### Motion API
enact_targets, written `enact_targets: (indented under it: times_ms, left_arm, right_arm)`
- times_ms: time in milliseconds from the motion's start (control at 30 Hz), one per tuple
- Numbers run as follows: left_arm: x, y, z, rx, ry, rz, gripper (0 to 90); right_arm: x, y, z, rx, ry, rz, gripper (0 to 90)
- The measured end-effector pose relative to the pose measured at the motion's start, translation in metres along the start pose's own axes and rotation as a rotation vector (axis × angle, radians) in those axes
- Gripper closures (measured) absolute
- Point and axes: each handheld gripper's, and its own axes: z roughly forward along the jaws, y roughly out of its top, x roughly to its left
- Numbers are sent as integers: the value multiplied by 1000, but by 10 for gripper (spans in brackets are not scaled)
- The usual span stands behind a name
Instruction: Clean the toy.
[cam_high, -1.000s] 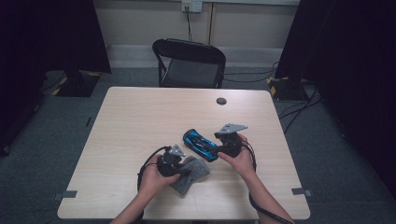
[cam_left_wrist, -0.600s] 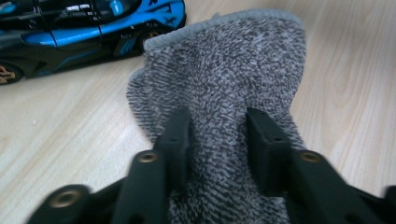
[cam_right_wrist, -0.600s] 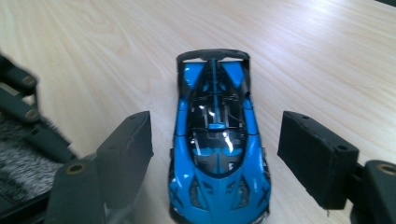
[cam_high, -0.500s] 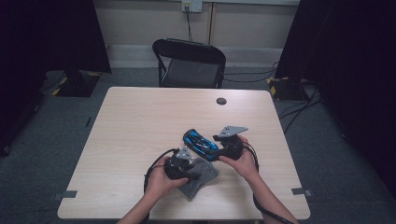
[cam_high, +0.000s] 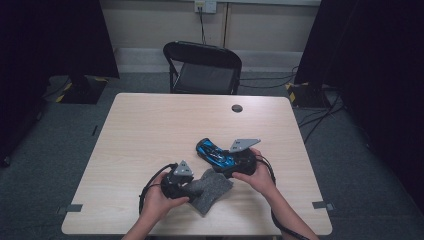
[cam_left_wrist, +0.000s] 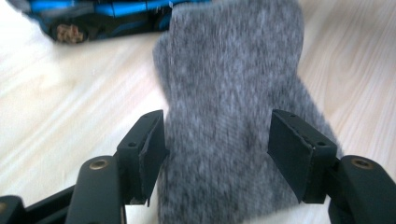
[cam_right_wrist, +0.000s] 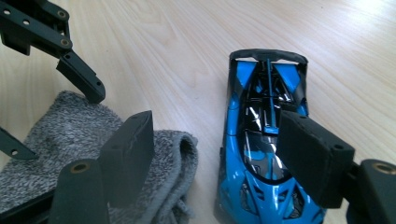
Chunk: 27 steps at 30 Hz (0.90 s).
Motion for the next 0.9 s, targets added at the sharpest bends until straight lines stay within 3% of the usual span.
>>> enact_targets:
  times_ms: [133,267,333,367,400,533,800,900]
  left_arm:
    - [0,-8,1,20,2,14,417]
    - [9,-9,2,20,9,-19,442]
    - [20,-7,2,11,27,-42,440]
    - [20,-7,2,11,27,-42,440]
    - [28,-6,2,0,40,-52,440]
    - [40,-5,3,-19,34,-83,426]
    - [45,0,-3,-51,31,-93,424]
    - [49,3,-7,-77,41,-117,421]
  right_arm:
    - [3,2,0,-11,23,-12,276]
    - [8,5,1,-26,57,-33,282]
    - [15,9,4,-35,105,-71,291]
    - [15,9,4,-35,105,-71,291]
    - [20,11,8,-33,140,-94,294]
    - [31,11,20,-5,189,-138,305]
    - [38,3,40,57,192,-189,311]
    - [40,-1,46,95,190,-207,328]
